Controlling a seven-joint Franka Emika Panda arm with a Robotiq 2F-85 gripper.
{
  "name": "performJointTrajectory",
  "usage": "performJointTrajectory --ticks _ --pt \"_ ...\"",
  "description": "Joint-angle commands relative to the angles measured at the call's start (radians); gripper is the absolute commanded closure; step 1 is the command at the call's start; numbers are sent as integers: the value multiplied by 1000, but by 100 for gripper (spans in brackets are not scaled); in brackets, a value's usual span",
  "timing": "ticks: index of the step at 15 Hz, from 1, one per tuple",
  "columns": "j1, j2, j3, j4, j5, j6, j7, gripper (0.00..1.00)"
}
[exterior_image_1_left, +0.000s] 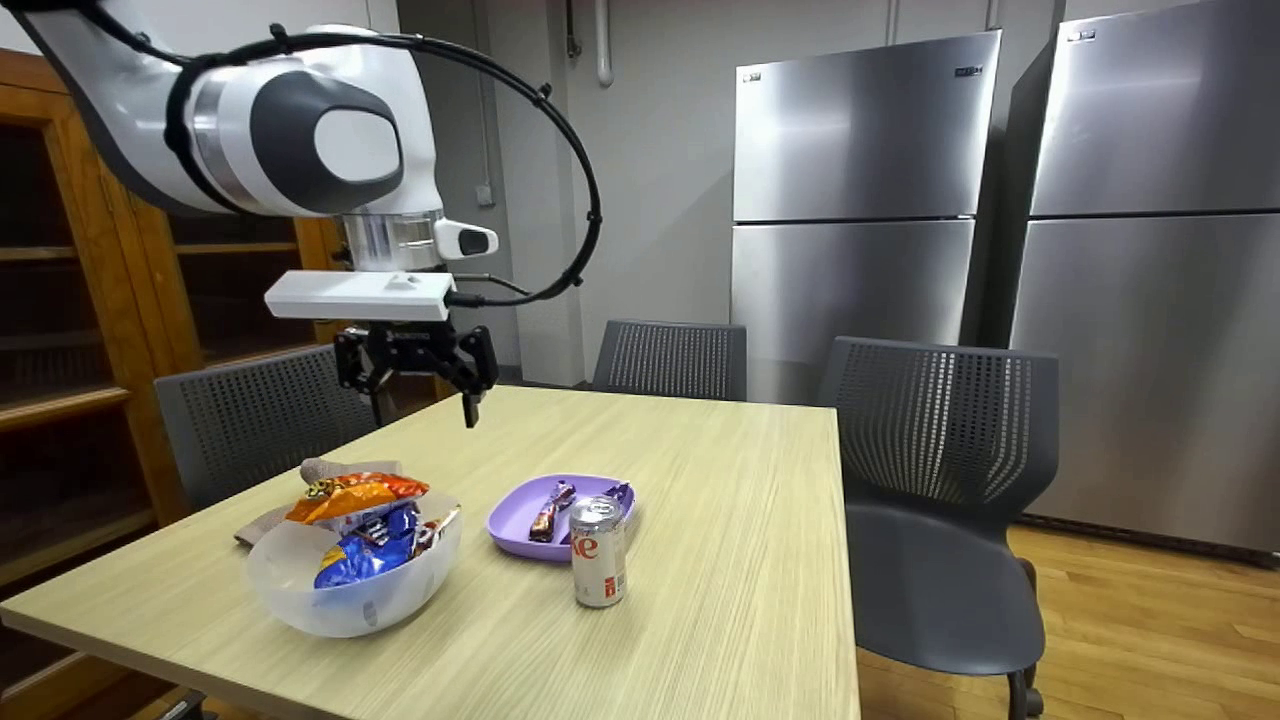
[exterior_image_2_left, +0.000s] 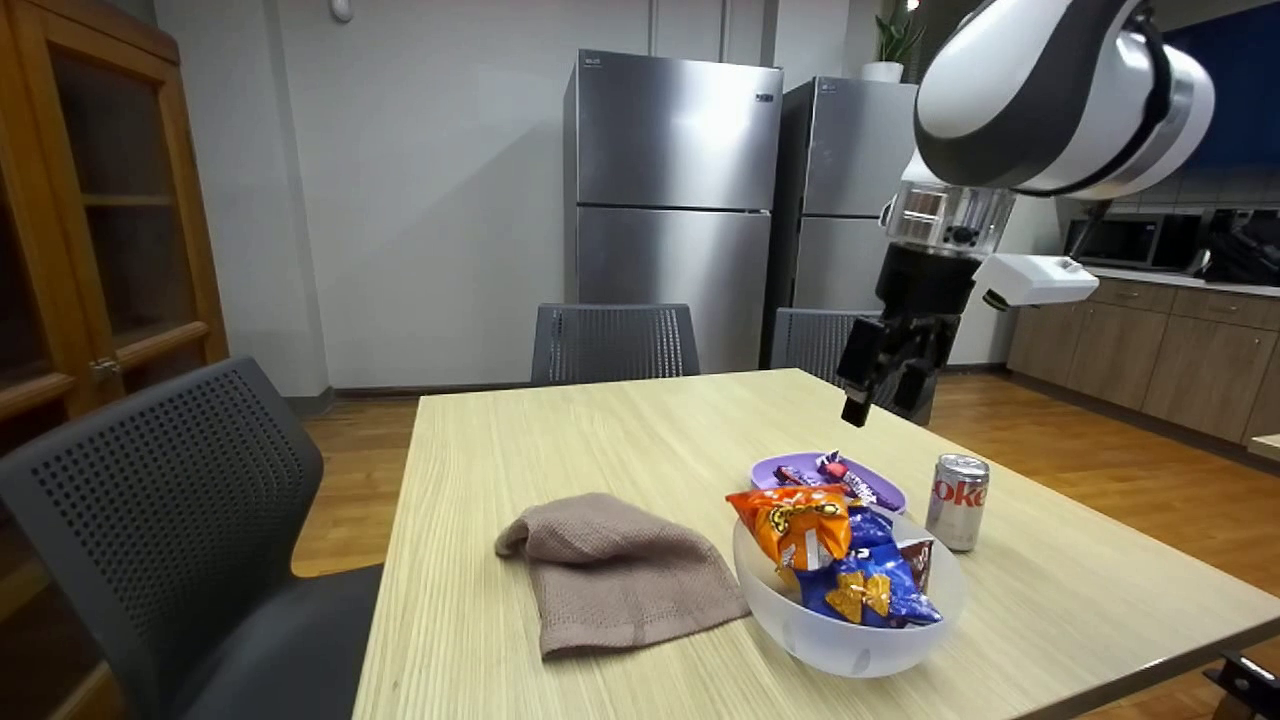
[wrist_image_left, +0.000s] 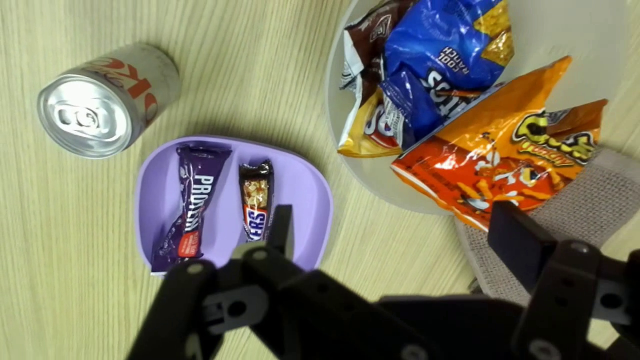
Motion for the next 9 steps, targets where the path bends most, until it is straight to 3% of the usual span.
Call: performJointTrajectory --ticks 1,5,6,9 --pt "55 -127 -36 -50 6 -94 -4 0" --pt "85 -179 -57 -68 0 -143 5 0" --pt "84 -116 -59 -35 -11 -107 9 0" --pt "91 -135 -66 -48 -11 -116 9 0"
